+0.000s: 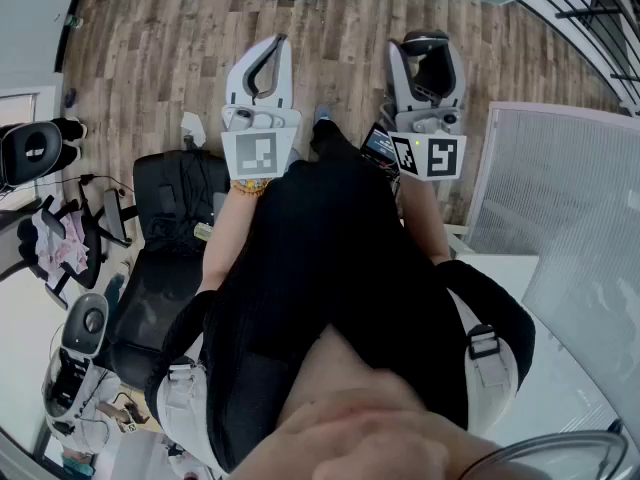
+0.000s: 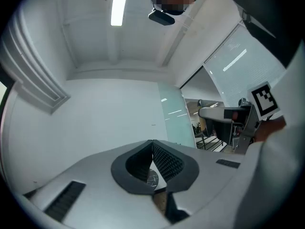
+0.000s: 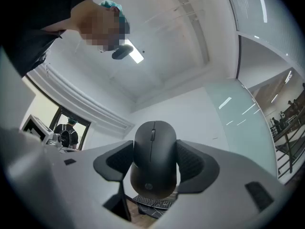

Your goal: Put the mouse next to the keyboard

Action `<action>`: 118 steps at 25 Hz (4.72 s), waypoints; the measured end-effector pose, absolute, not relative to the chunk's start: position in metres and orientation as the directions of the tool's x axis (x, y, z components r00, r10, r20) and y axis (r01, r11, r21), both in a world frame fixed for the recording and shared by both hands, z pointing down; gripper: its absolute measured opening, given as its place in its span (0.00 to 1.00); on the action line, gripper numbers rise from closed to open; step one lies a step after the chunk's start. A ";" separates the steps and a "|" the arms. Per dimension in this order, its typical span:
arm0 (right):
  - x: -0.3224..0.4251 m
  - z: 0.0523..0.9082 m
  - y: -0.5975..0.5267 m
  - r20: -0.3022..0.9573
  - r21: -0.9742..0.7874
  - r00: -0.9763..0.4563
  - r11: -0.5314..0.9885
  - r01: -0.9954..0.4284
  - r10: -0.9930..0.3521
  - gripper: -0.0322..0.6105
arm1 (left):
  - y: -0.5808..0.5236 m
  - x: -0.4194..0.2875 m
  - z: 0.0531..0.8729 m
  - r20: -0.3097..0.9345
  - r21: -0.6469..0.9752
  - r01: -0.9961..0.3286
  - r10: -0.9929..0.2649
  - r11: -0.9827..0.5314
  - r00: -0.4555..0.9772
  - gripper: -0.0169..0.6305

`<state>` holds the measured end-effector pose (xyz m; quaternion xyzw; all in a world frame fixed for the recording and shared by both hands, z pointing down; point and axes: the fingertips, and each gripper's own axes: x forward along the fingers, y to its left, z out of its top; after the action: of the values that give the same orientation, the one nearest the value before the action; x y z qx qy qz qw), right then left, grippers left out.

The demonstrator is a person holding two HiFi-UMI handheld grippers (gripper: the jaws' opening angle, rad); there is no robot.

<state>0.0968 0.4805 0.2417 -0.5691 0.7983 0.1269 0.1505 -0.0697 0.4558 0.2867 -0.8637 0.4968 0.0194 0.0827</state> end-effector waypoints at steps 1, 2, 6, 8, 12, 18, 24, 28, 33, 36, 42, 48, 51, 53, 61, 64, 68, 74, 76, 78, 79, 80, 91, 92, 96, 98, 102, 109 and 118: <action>0.096 0.242 0.475 -0.384 0.033 -0.307 0.319 -0.947 -0.871 0.51 | 0.450 -0.070 0.287 -0.116 -0.122 -0.861 -0.854 -0.494 0.506 0.05; 0.096 0.241 0.470 -0.383 0.034 -0.307 0.319 -0.947 -0.871 0.51 | 0.445 -0.070 0.286 -0.118 -0.121 -0.861 -0.854 -0.494 0.507 0.05; 0.094 0.241 0.448 -0.381 0.038 -0.318 0.330 -0.943 -0.868 0.51 | 0.421 -0.070 0.286 -0.112 -0.122 -0.860 -0.854 -0.495 0.508 0.05; 0.097 0.242 0.437 -0.380 0.035 -0.318 0.330 -0.943 -0.868 0.51 | 0.410 -0.067 0.287 -0.103 -0.124 -0.861 -0.856 -0.494 0.506 0.05; 0.109 0.242 0.410 -0.376 0.023 -0.324 0.341 -0.940 -0.868 0.51 | 0.384 -0.054 0.286 -0.099 -0.134 -0.861 -0.858 -0.491 0.504 0.05; 0.138 0.248 0.372 -0.372 0.006 -0.332 0.356 -0.935 -0.867 0.51 | 0.348 -0.025 0.288 -0.093 -0.139 -0.867 -0.866 -0.478 0.492 0.05; 0.171 0.258 0.333 -0.356 -0.006 -0.350 0.377 -0.926 -0.867 0.51 | 0.316 0.007 0.291 -0.084 -0.139 -0.879 -0.879 -0.457 0.470 0.05; 0.182 0.261 0.314 -0.351 -0.009 -0.379 0.408 -0.913 -0.856 0.51 | 0.302 0.018 0.293 -0.070 -0.147 -0.888 -0.891 -0.435 0.448 0.05; 0.186 0.269 0.290 -0.353 -0.020 -0.396 0.430 -0.903 -0.848 0.51 | 0.287 0.020 0.302 -0.053 -0.152 -0.897 -0.903 -0.414 0.426 0.05; 0.183 0.275 0.278 -0.339 -0.022 -0.402 0.434 -0.900 -0.850 0.51 | 0.277 0.015 0.304 -0.054 -0.133 -0.906 -0.910 -0.402 0.412 0.05; 0.178 0.286 0.250 -0.313 -0.012 -0.404 0.429 -0.903 -0.860 0.51 | 0.249 0.008 0.316 -0.035 -0.138 -0.902 -0.908 -0.408 0.416 0.05; 0.156 0.274 0.194 -0.315 0.012 -0.382 0.399 -0.917 -0.869 0.50 | 0.187 -0.011 0.314 -0.051 -0.117 -0.890 -0.892 -0.441 0.449 0.05; 0.159 0.264 0.199 -0.353 0.016 -0.362 0.381 -0.924 -0.863 0.50 | 0.189 -0.005 0.306 -0.075 -0.121 -0.879 -0.879 -0.461 0.471 0.05; 0.158 0.258 0.194 -0.368 0.021 -0.349 0.367 -0.930 -0.862 0.50 | 0.181 -0.007 0.299 -0.100 -0.141 -0.872 -0.870 -0.468 0.483 0.05; 0.116 0.234 0.127 -0.352 0.049 -0.304 0.307 -0.951 -0.885 0.50 | 0.105 -0.066 0.283 -0.138 -0.096 -0.870 -0.859 -0.484 0.493 0.05; 0.107 0.229 0.113 -0.345 0.069 -0.287 0.280 -0.957 -0.894 0.50 | 0.096 -0.083 0.283 -0.136 -0.076 -0.870 -0.859 -0.487 0.493 0.05; 0.098 0.226 0.096 -0.341 0.076 -0.272 0.262 -0.962 -0.900 0.50 | 0.082 -0.104 0.292 -0.113 -0.091 -0.872 -0.865 -0.481 0.489 0.05; 0.090 0.226 0.067 -0.337 0.078 -0.273 0.262 -0.962 -0.901 0.50 | 0.060 -0.122 0.296 -0.121 -0.075 -0.885 -0.877 -0.459 0.465 0.05; 0.088 0.225 0.059 -0.340 0.080 -0.275 0.264 -0.961 -0.899 0.50 | 0.052 -0.127 0.297 -0.118 -0.062 -0.890 -0.882 -0.451 0.456 0.05; 0.088 0.224 0.046 -0.346 0.076 -0.273 0.263 -0.962 -0.898 0.50 | 0.041 -0.131 0.298 -0.106 -0.060 -0.894 -0.888 -0.444 0.448 0.05; 0.089 0.224 0.039 -0.350 0.072 -0.270 0.262 -0.963 -0.897 0.50 | 0.034 -0.133 0.299 -0.102 -0.068 -0.895 -0.889 -0.441 0.446 0.05; 0.090 0.226 0.031 -0.353 0.067 -0.266 0.259 -0.964 -0.897 0.50 | 0.026 -0.135 0.300 -0.101 -0.077 -0.896 -0.890 -0.438 0.444 0.05; 0.118 0.233 -0.058 -0.380 0.018 -0.207 0.217 -0.976 -0.902 0.49 | -0.065 -0.123 0.287 -0.091 -0.147 -0.883 -0.883 -0.446 0.461 0.05; 0.121 0.234 -0.067 -0.381 0.016 -0.205 0.216 -0.976 -0.902 0.49 | -0.074 -0.119 0.287 -0.091 -0.149 -0.881 -0.881 -0.449 0.464 0.05; 0.136 0.240 -0.103 -0.383 -0.001 -0.196 0.213 -0.977 -0.903 0.49 | -0.108 -0.103 0.289 -0.082 -0.171 -0.871 -0.874 -0.460 0.478 0.05; 0.143 0.243 -0.120 -0.384 -0.010 -0.195 0.215 -0.977 -0.903 0.49 | -0.124 -0.096 0.292 -0.076 -0.181 -0.868 -0.873 -0.462 0.481 0.05; 0.153 0.249 -0.147 -0.384 -0.016 -0.206 0.230 -0.973 -0.900 0.49 | -0.146 -0.085 0.297 -0.063 -0.171 -0.875 -0.881 -0.453 0.469 0.05; 0.157 0.266 -0.186 -0.357 -0.007 -0.225 0.243 -0.970 -0.907 0.49 | -0.164 -0.076 0.321 -0.017 -0.148 -0.880 -0.889 -0.451 0.458 0.05; 0.156 0.275 -0.212 -0.341 0.002 -0.227 0.241 -0.971 -0.912 0.49 | -0.193 -0.067 0.329 -0.001 -0.151 -0.859 -0.869 -0.489 0.495 0.05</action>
<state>0.1565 -0.2123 0.2748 -0.6068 0.7758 0.1072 0.1358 -0.0666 -0.1934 0.3288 -0.8622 0.5010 -0.0374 0.0656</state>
